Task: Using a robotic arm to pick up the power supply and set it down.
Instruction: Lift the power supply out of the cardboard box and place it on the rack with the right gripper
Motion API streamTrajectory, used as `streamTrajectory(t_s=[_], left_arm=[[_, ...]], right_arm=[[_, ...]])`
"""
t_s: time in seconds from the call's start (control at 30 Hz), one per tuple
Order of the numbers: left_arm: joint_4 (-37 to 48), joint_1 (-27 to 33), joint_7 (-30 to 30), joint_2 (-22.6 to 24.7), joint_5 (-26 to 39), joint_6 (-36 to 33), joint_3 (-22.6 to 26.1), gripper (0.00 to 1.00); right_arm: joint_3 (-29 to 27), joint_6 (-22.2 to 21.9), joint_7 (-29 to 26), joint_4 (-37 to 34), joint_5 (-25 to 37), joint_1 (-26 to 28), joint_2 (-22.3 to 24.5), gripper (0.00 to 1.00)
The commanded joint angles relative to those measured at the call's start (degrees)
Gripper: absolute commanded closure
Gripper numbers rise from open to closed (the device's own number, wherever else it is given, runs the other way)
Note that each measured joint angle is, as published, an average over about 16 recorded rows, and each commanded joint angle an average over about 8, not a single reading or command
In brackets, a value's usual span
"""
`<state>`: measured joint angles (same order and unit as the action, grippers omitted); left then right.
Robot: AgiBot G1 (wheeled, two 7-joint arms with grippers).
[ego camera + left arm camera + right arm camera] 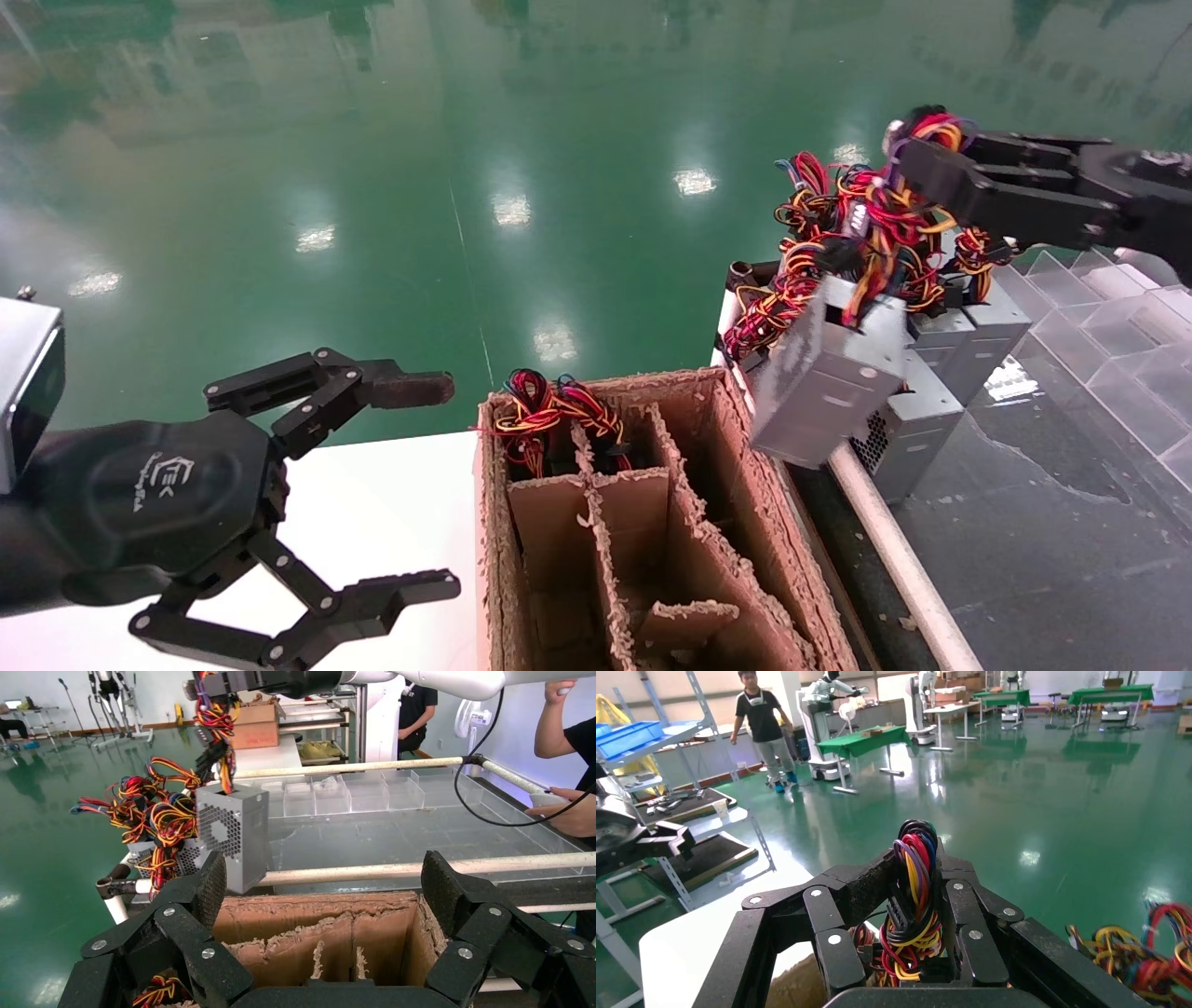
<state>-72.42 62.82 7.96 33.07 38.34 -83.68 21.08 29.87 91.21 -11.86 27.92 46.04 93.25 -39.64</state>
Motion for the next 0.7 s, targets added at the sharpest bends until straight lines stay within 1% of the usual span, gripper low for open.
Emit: streamTrajectory(t_s=[0.03,0.53,0.7], left_arm=[[0.0,0.0,0.0,0.0,0.0,0.0,0.0,0.0],[0.0,0.0,0.0,0.0,0.0,0.0,0.0,0.0],[0.0,0.0,0.0,0.0,0.0,0.0,0.0,0.0]], right_arm=[[0.6,0.0,-0.2,0.7,-0.7,-0.5,1.2,1.0],[5.9,0.2,-1.6,8.4,-8.7,-4.1,9.3,1.0],[7.4,0.2,-1.6,9.7,-11.7,-4.8,12.2,1.0]])
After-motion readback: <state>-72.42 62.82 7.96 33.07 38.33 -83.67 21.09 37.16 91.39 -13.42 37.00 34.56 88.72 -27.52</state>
